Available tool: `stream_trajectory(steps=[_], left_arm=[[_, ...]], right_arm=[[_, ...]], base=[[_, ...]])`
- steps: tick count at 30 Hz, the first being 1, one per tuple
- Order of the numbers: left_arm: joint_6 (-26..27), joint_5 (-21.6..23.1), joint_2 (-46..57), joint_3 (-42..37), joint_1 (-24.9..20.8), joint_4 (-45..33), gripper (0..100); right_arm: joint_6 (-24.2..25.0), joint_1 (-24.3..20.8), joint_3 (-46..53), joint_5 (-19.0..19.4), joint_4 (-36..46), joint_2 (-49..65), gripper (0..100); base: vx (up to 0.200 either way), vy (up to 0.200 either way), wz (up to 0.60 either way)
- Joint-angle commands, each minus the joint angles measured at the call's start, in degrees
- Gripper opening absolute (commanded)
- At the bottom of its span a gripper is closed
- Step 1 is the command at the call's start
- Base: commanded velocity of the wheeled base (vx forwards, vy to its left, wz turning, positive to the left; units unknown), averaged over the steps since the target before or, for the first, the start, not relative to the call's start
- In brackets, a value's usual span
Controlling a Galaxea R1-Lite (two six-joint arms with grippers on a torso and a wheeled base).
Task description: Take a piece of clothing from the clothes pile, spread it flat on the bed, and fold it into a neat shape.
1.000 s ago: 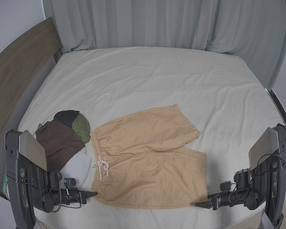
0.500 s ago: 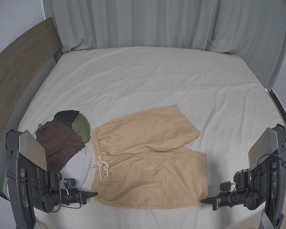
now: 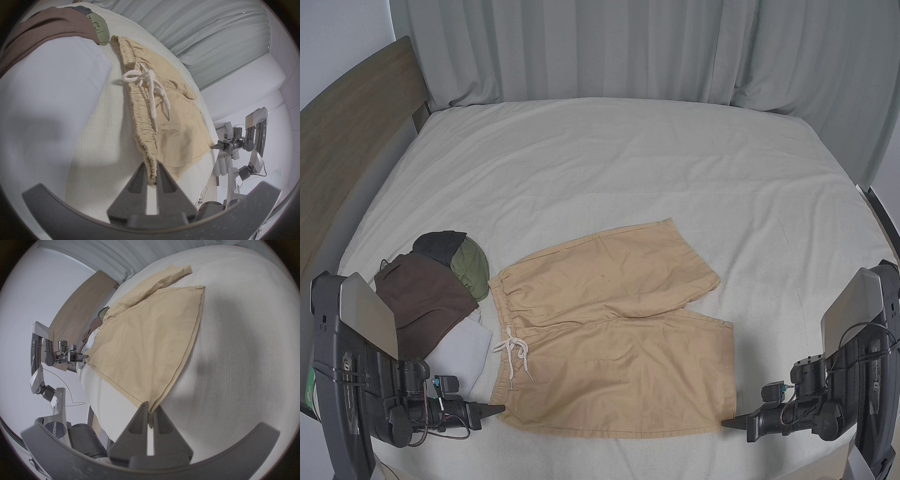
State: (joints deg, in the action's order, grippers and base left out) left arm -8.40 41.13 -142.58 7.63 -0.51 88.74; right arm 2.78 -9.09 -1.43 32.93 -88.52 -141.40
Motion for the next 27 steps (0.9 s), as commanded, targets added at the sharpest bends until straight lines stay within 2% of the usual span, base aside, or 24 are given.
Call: stream_trajectory(steps=[1, 7, 10, 16, 27], left_arm=[[0.05, 0.09, 0.37, -1.57, 0.16, 0.03, 0], [1.28, 0.09, 0.55, -3.85, 0.34, 0.03, 0], [5.15, 0.09, 0.20, -5.52, 0.86, 0.03, 0], [6.82, 0.09, 0.11, -6.84, 0.95, -0.05, 0], [8.93, 0.09, 0.02, -7.46, 1.39, -0.58, 0]], right_arm=[[-0.05, 0.04, 0.55, 0.12, 0.01, 0.25, 0], [-1.55, 0.57, 1.43, 0.82, 0.10, 0.60, 0], [-1.64, 0.92, 1.43, 1.00, 0.19, 0.69, 0], [-2.96, 1.18, 1.43, 1.61, 0.80, 0.77, 0], [-4.54, 1.18, 1.43, 2.32, 10.21, 5.08, 0]], base=[[0.000, 0.000, 0.00], [0.000, 0.000, 0.00], [0.000, 0.000, 0.00], [0.000, 0.000, 0.00], [0.000, 0.000, 0.00]])
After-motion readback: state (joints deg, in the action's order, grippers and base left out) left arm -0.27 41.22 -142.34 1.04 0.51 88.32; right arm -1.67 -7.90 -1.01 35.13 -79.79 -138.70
